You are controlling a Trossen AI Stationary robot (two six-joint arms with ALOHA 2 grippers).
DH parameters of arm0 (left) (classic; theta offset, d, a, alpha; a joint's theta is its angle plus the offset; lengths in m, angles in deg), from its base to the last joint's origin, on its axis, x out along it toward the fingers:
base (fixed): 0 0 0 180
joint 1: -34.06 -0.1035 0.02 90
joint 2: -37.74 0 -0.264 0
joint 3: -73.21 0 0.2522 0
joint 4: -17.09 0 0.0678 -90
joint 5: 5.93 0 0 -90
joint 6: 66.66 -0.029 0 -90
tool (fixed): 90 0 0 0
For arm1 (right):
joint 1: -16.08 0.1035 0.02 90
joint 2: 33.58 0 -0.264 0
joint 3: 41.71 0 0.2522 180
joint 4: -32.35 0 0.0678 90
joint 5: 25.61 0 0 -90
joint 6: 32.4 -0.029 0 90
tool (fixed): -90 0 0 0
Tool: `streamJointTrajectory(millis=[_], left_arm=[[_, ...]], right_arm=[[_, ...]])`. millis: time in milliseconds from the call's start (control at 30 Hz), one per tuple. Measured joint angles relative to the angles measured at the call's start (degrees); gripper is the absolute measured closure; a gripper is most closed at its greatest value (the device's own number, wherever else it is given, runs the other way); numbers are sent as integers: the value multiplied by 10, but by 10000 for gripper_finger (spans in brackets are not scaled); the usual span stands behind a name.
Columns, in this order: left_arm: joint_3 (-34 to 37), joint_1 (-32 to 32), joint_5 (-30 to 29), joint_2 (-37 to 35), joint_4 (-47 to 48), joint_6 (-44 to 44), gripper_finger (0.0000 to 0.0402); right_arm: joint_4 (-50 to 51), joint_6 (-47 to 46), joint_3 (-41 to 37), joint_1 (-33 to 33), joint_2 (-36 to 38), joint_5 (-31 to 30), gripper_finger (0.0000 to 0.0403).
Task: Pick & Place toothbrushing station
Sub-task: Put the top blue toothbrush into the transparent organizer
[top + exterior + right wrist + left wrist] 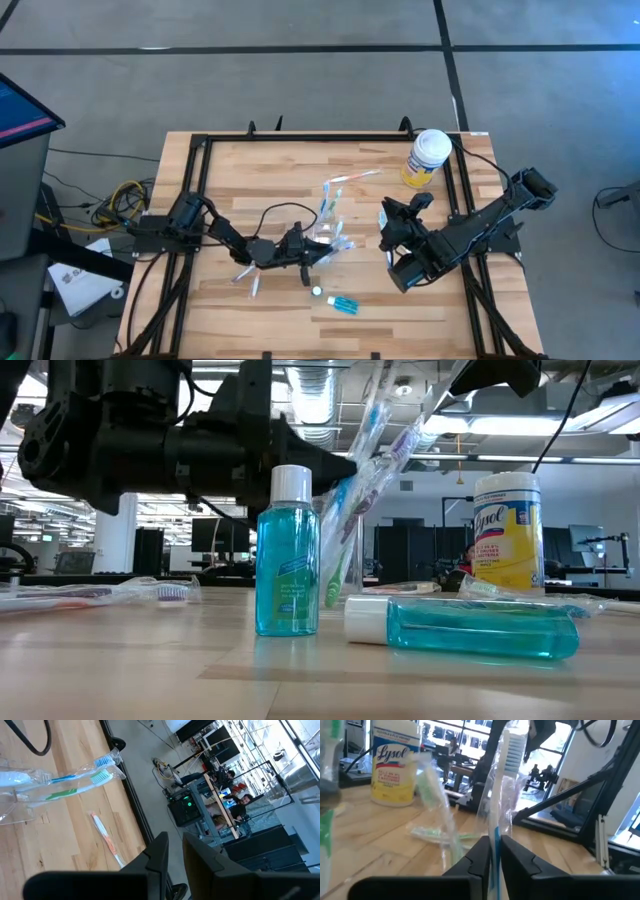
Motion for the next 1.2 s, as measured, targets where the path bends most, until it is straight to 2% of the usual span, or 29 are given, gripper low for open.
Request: streamJointTrajectory(millis=[200, 467, 633, 900, 1200], left_arm=[[6, 2, -2, 0, 3, 5, 389], [6, 1, -2, 0, 38, 33, 372], [6, 1, -2, 0, 39, 35, 376], [6, 1, -2, 0, 39, 34, 350], [6, -1, -2, 0, 38, 29, 341]], right_arm=[[0, 0, 0, 0, 0, 0, 355], [0, 0, 0, 0, 0, 0, 355], [0, 0, 0, 0, 0, 0, 355], [-1, 0, 0, 0, 0, 0, 355], [-2, 0, 0, 0, 0, 0, 355]])
